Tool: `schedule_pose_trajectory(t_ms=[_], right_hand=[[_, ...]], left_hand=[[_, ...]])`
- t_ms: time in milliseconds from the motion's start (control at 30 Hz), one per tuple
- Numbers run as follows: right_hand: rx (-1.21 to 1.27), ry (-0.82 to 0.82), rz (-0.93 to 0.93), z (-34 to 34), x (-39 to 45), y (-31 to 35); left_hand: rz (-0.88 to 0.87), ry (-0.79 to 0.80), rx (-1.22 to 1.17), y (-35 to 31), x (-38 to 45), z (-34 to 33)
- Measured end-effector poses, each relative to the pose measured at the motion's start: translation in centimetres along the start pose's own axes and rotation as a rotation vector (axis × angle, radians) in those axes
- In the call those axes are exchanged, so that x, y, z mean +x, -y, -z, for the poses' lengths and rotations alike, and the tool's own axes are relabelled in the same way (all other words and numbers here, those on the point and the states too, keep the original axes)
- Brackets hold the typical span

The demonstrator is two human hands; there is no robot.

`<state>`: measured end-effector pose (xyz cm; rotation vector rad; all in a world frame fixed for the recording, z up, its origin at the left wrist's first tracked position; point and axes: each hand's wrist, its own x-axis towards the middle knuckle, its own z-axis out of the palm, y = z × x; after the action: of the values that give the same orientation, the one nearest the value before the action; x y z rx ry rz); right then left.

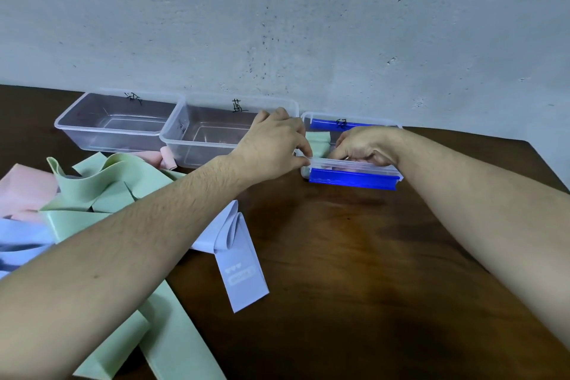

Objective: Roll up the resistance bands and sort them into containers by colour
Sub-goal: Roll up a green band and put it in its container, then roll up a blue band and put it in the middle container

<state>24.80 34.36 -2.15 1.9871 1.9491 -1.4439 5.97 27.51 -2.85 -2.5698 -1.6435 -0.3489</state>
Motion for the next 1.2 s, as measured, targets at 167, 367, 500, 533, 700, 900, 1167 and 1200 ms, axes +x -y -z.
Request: schedule_pose_trajectory(t_ms=[167,367,500,533,700,900,1167,1200], right_hand=[[-0.078,-0.027,0.007,0.0,-0.1,0.0],[-0.023,-0.055,0.018,0.4,-0.6,-0.1],[0.012,-0.177,0.116,1.2,-2.4,-0.2],[0.032,-0.202,0.157,1.3,-3.0,-0.2],[0.089,-0.228,0.295,0.8,-5.8,-0.4],[0.127,-0.13,0.421,-1.4,-9.0,-1.1],[0.046,0.052,0.56,-5.5,-11.3,-3.6],[0.039,0.073,0.573,-6.1,-11.4,-3.8]], left_hand=[[0.006,-0.002,-0.002,0.0,0.0,0.0],[0.011,-0.008,0.006,-0.1,-0.1,-0.1],[0.009,-0.102,-0.027,-0.7,-0.7,0.1],[0.008,-0.138,-0.048,-0.8,-1.0,0.2],[0.03,-0.211,-0.147,-1.8,-2.6,0.5],[0.033,-0.152,-0.189,-4.5,-6.0,0.8],[0.176,-0.113,-0.178,-8.3,-12.1,-0.3],[0.206,-0.11,-0.171,-8.6,-12.9,-0.4]])
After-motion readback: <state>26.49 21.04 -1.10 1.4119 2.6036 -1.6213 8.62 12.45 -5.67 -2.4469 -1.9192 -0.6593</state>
